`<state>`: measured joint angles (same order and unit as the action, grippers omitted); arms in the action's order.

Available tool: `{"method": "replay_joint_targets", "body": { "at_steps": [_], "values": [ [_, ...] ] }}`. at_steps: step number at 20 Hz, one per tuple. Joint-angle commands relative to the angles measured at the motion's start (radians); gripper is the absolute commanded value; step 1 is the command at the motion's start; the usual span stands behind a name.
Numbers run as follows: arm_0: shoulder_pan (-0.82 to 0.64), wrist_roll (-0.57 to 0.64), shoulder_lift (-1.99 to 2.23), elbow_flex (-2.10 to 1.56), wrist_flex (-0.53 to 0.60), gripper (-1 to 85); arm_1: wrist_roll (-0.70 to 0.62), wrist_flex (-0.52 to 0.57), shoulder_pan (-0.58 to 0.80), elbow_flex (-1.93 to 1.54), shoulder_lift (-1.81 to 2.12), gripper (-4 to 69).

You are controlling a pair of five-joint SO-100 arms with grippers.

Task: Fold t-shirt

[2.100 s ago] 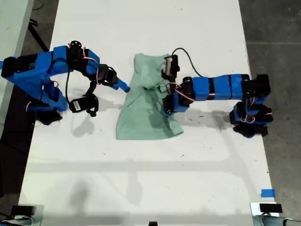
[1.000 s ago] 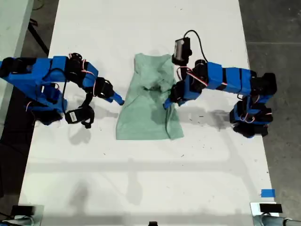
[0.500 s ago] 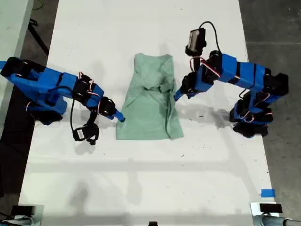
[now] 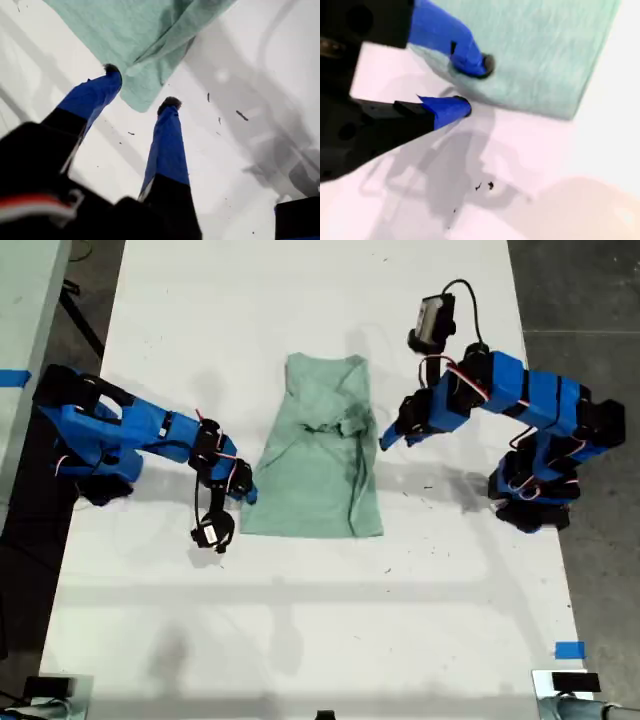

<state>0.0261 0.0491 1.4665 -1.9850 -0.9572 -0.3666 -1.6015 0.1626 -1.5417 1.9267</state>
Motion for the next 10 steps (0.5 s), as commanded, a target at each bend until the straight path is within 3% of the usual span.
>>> {"method": "replay_joint_targets", "body": {
  "at_steps": [1, 4, 8, 10],
  "values": [
    [-0.009, 0.008, 0.020, 0.098, -0.054, 0.0, 0.005, 0.012, 0.005, -0.003, 0.057, 19.7],
    [-0.023, 0.014, 0.160, 0.098, -0.169, 0.0, 0.008, 0.020, 0.005, -0.020, 0.060, 19.4],
    [-0.089, 0.018, 0.391, 0.083, -0.403, 0.0, 0.011, 0.034, 0.005, -0.046, 0.072, 19.2],
    [-0.117, 0.038, 0.410, 0.087, -0.416, 0.0, 0.014, 0.038, 0.003, -0.051, 0.075, 19.2]
  ]
}}
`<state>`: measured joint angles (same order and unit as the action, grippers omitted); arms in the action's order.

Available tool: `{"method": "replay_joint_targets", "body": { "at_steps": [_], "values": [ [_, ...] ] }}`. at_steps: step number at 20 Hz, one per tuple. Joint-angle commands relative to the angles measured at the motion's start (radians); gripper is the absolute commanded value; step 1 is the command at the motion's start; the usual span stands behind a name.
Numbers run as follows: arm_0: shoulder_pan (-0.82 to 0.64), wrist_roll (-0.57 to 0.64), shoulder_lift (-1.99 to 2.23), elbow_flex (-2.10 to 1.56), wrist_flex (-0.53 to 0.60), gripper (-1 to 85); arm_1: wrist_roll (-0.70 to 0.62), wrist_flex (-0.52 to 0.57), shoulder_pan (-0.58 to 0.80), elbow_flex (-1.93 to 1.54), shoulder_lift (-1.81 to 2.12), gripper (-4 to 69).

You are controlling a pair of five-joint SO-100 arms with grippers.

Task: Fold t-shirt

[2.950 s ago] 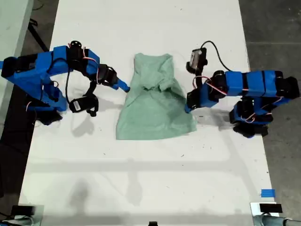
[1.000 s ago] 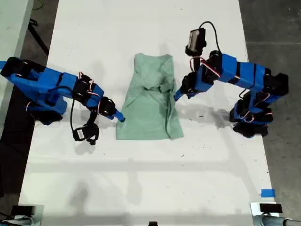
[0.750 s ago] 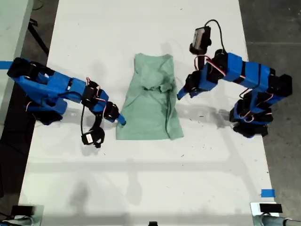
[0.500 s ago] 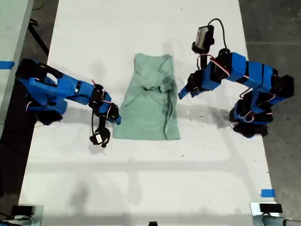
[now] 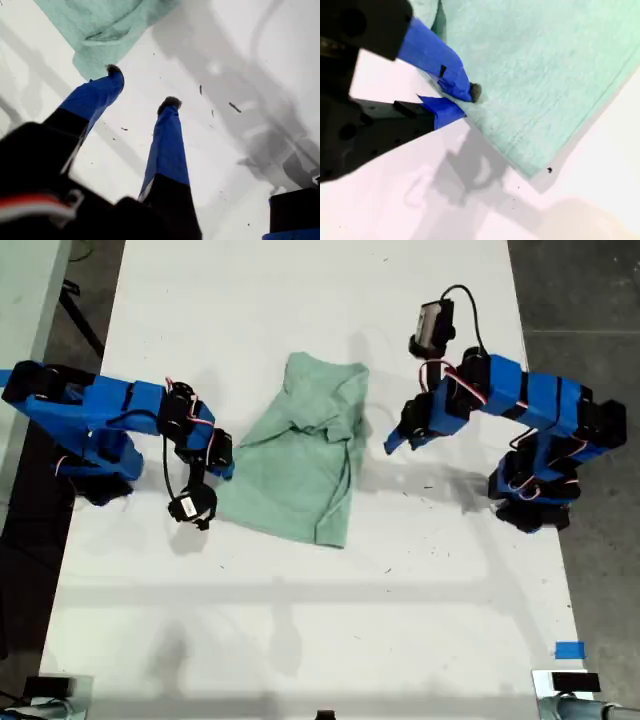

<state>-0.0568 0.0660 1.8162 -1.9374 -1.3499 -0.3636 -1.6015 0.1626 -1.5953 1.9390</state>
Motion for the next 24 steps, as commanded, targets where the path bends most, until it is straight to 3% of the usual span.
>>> {"method": "replay_joint_targets", "body": {
  "at_steps": [1, 4, 8, 10, 13, 14, 15, 17, 22, 24],
  "values": [
    [-0.034, 0.021, 0.017, 0.083, -0.023, 0.0, 0.012, 0.040, 0.002, 0.003, 0.063, 19.2],
    [0.009, 0.021, -0.270, 0.367, -0.063, 0.0, 0.026, 0.040, -0.009, 0.003, 0.067, 19.1],
    [0.091, 0.029, -0.779, 1.000, -0.265, 0.0, 0.037, 0.037, -0.018, 0.003, 0.074, 18.8],
    [0.109, 0.029, -0.919, 1.157, -0.291, 0.0, 0.041, 0.037, -0.021, 0.002, 0.074, 18.7],
    [0.106, 0.043, -0.969, 1.167, -0.273, 0.0, 0.049, 0.043, -0.029, -0.011, 0.075, 18.7],
    [0.103, 0.069, -0.968, 1.175, -0.275, 4.8, 0.049, 0.046, -0.031, -0.014, 0.075, 18.7],
    [0.103, 0.106, -0.951, 1.184, -0.285, 22.3, 0.049, 0.049, -0.032, -0.014, 0.075, 18.7],
    [0.098, 0.137, -0.868, 1.184, -0.362, 29.2, 0.051, 0.054, -0.034, -0.018, 0.075, 18.6],
    [0.043, 0.192, -0.508, 1.141, -0.580, 30.8, 0.055, 0.069, -0.038, -0.038, 0.075, 18.6],
    [-0.005, 0.201, -0.347, 1.020, -0.592, 30.0, 0.063, 0.067, -0.043, -0.049, 0.086, 18.6]
  ]
}}
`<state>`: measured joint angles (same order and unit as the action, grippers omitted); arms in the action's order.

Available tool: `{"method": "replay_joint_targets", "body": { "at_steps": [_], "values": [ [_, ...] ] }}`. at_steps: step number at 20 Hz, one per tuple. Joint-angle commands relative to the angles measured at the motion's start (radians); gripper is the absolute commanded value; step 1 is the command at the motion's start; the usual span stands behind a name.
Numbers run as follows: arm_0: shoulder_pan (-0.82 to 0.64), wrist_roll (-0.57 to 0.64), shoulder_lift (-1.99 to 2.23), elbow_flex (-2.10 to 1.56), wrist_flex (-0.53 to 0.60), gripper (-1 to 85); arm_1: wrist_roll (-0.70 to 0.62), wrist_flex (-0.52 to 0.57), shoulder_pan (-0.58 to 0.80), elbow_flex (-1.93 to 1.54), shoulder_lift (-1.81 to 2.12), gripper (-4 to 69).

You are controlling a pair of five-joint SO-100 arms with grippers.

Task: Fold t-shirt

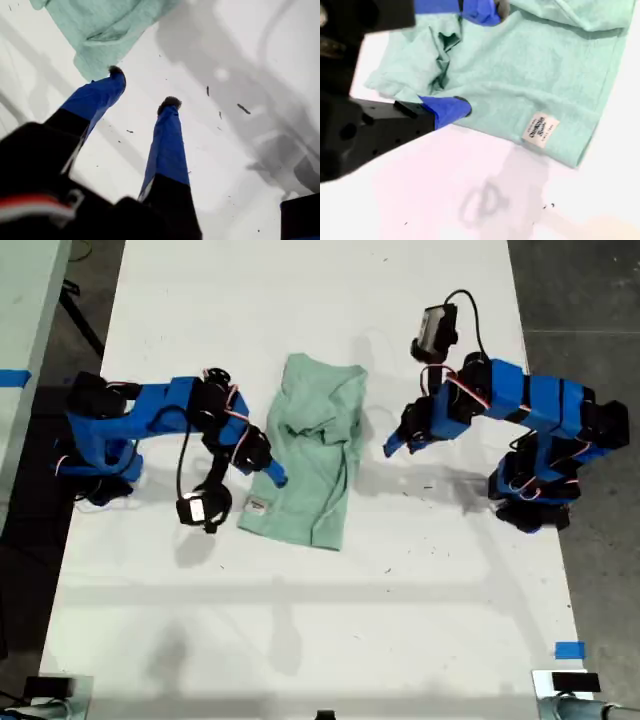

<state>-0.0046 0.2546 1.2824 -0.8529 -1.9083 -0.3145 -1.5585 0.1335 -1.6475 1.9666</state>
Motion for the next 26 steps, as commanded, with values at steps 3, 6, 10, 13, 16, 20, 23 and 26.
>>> {"method": "replay_joint_targets", "body": {
  "at_steps": [3, 6, 10, 13, 16, 20, 23, 26],
  "values": [
    [-0.078, 0.000, 0.402, -0.345, -0.003, 29.5, 0.051, 0.020, -0.038, -0.061, 0.129, 18.5],
    [-0.009, -0.061, 0.591, -0.623, 0.103, 29.1, 0.103, 0.032, -0.109, -0.146, 0.201, 14.8],
    [0.115, -0.137, 0.756, -0.904, 0.308, 28.3, 0.153, 0.236, -0.255, -0.178, 0.100, 14.5],
    [0.161, -0.163, 0.784, -1.014, 0.448, 28.0, 0.181, 0.321, -0.301, -0.057, -0.123, 21.4],
    [0.179, -0.163, 0.770, -1.065, 0.554, 27.7, 0.181, 0.321, -0.311, 0.132, -0.325, 24.1],
    [0.199, -0.158, 0.655, -1.042, 0.586, 27.6, 0.175, 0.276, -0.333, 0.391, -0.555, 26.1],
    [0.224, -0.163, 0.626, -1.042, 0.624, 27.6, 0.178, 0.252, -0.357, 0.532, -0.670, 26.4],
    [0.238, -0.163, 0.565, -1.042, 0.692, 27.6, 0.183, 0.252, -0.377, 0.607, -0.753, 26.4]
  ]
}}
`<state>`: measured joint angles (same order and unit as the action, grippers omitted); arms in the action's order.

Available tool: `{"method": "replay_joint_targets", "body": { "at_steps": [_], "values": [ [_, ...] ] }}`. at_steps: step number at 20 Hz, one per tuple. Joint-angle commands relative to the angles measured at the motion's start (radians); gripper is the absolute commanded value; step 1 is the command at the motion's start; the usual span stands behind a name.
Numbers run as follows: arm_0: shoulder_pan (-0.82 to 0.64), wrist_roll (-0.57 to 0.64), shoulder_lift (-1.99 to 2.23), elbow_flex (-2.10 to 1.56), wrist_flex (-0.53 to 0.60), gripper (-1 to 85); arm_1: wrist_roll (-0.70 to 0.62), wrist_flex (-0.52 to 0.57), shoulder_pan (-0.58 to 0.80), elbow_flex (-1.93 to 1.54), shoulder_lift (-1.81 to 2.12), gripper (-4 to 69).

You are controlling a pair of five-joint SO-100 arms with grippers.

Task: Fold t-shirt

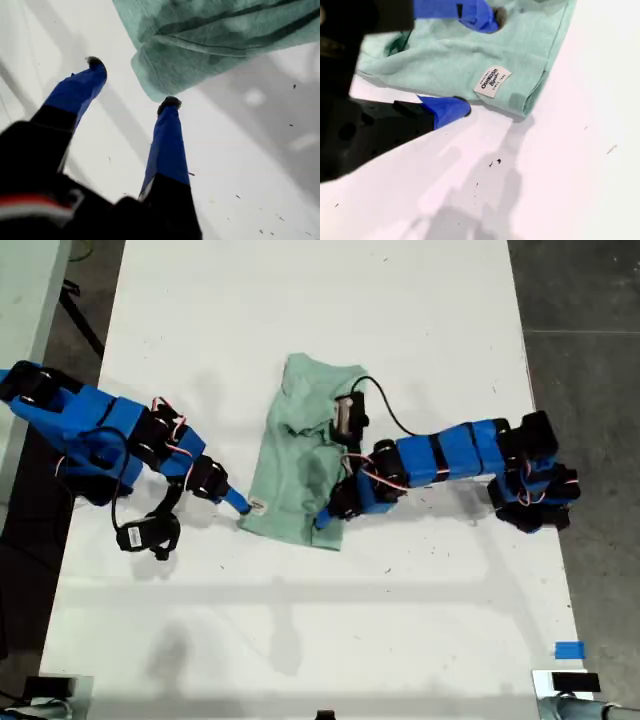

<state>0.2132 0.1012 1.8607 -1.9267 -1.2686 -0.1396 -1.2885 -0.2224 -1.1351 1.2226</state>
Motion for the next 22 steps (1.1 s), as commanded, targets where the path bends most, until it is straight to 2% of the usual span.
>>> {"method": "replay_joint_targets", "body": {
  "at_steps": [1, 6, 12, 14, 16, 17, 20, 22],
  "values": [
    [0.023, -0.009, -0.044, 0.035, 0.078, 27.6, 0.014, -0.020, -0.028, 0.109, -0.031, 26.1],
    [0.017, -0.009, -0.225, 0.060, 0.143, 27.7, 0.017, -0.003, -0.054, 0.147, -0.130, 26.2],
    [-0.048, -0.009, -0.449, 0.098, 0.169, 26.8, -0.012, 0.094, -0.049, 0.160, -0.310, 25.5],
    [-0.074, -0.009, -0.508, 0.115, 0.169, 21.9, -0.015, 0.117, -0.044, 0.167, -0.339, 19.3],
    [-0.083, -0.009, -0.540, 0.130, 0.161, 9.4, -0.012, 0.118, -0.044, 0.179, -0.356, 6.8],
    [-0.083, -0.009, -0.540, 0.133, 0.160, 2.1, -0.011, 0.120, -0.044, 0.181, -0.356, 3.3],
    [-0.067, -0.011, -0.540, 0.156, 0.150, 0.0, -0.012, 0.120, -0.046, 0.183, -0.351, -0.9],
    [-0.041, -0.017, -0.540, 0.204, 0.123, 0.0, -0.014, 0.110, -0.048, 0.183, -0.331, -0.9]
  ]
}}
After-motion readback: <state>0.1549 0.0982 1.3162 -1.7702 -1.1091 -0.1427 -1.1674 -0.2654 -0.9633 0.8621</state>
